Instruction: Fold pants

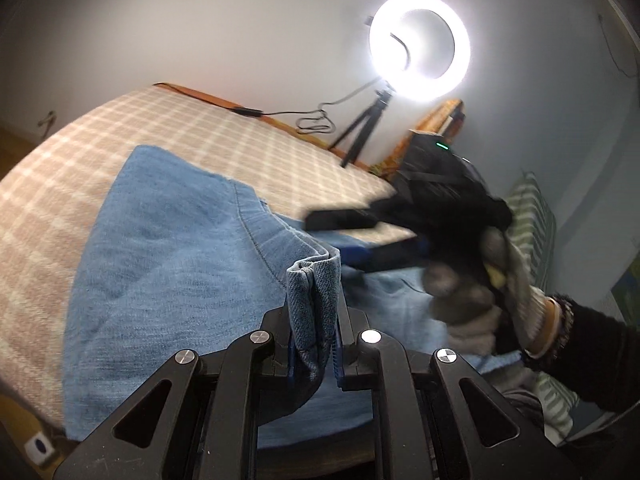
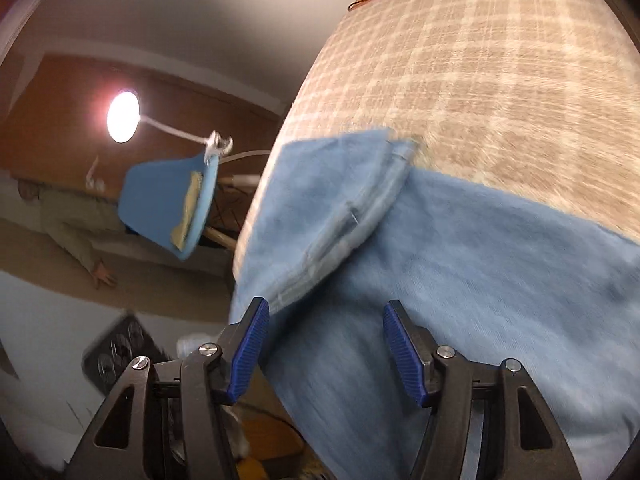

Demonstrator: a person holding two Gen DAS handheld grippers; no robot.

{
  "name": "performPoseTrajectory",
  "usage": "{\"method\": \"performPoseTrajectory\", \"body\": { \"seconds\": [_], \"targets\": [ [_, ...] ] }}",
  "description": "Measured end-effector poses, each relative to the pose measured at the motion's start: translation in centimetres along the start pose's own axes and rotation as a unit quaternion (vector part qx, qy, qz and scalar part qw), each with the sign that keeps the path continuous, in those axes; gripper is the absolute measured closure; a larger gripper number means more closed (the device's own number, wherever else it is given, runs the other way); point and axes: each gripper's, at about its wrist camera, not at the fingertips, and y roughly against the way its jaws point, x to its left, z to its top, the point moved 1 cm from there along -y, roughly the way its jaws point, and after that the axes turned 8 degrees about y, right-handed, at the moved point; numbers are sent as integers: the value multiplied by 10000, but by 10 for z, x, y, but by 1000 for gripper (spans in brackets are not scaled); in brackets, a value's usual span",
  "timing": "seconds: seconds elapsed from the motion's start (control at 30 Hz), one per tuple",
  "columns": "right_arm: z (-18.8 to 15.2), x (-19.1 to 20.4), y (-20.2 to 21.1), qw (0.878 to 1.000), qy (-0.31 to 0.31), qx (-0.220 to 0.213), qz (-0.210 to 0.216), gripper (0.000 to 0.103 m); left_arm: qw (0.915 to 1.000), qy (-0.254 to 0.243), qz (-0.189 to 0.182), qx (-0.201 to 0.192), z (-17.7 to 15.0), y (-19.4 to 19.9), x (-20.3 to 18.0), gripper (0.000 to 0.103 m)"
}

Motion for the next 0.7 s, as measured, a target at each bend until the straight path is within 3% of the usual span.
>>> {"method": "performPoseTrajectory", "body": {
  "seconds": [0.2, 0.27, 0.4, 0.47, 0.57, 0.7],
  "targets": [
    [18, -31, -11, 9968, -700, -350, 139, 42, 9995, -75, -188, 223, -10, -9, -9, 92],
    [22, -40, -12, 9949, -893, -444, 122, 53, 9993, -170, -123, 309, -14, -13, -11, 92],
    [26, -36, -7, 9961, -612, -434, -467, 71, 9984, -345, 30, 447, -20, -15, -14, 92],
    [29, -26, -10, 9946, -269, -375, -934, 87, 9966, -600, 247, 506, -24, -17, -17, 92],
    [34, -14, -19, 9883, 143, -311, -1485, 95, 9948, -662, 452, 627, -30, -23, -18, 92],
    [36, 17, -21, 9763, 756, -398, -1990, 98, 9927, -726, 607, 752, -35, -26, -23, 92]
  ]
}}
